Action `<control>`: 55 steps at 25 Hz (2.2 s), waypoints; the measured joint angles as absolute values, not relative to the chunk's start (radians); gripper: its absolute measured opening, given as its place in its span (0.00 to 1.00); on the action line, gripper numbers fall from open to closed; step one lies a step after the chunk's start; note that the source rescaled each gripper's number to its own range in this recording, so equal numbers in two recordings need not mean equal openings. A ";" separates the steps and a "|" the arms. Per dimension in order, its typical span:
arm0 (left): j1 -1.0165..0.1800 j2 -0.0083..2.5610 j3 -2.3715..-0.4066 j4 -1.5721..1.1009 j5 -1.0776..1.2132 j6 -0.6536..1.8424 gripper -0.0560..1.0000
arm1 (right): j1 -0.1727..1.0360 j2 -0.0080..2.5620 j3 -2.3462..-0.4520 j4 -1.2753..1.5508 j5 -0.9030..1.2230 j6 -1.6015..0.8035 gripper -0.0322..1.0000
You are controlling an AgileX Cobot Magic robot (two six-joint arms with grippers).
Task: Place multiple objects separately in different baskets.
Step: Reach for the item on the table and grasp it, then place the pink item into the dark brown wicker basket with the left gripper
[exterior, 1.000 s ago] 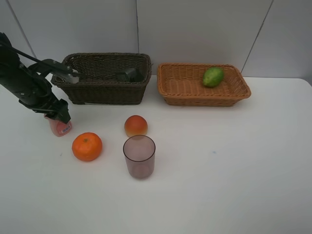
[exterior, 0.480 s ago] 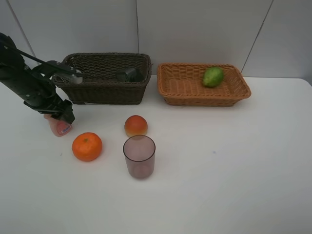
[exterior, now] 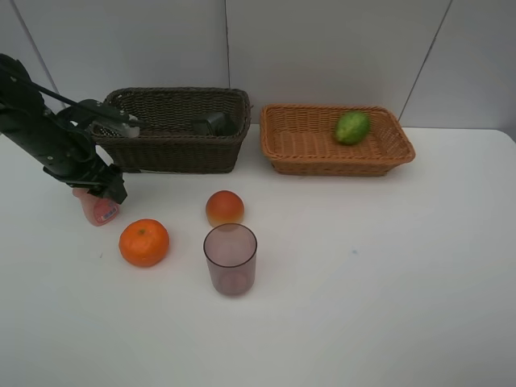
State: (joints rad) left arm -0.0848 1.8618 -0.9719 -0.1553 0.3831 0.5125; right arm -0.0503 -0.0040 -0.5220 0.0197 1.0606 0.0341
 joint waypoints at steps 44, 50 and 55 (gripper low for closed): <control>-0.122 1.822 -1.124 -0.154 0.746 0.509 0.45 | -0.050 -0.004 -0.522 0.020 1.061 0.034 1.00; -0.122 1.704 -1.127 -0.149 0.770 0.507 0.45 | -0.050 -0.004 -0.522 0.020 1.061 0.034 1.00; -0.122 1.611 -1.127 -0.149 0.776 0.507 0.45 | -0.050 -0.004 -0.522 0.020 1.061 0.034 1.00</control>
State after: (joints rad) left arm -0.1217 1.6108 -1.1271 -0.1488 0.7758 0.5075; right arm -0.0503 -0.0040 -0.5220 0.0197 1.0606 0.0341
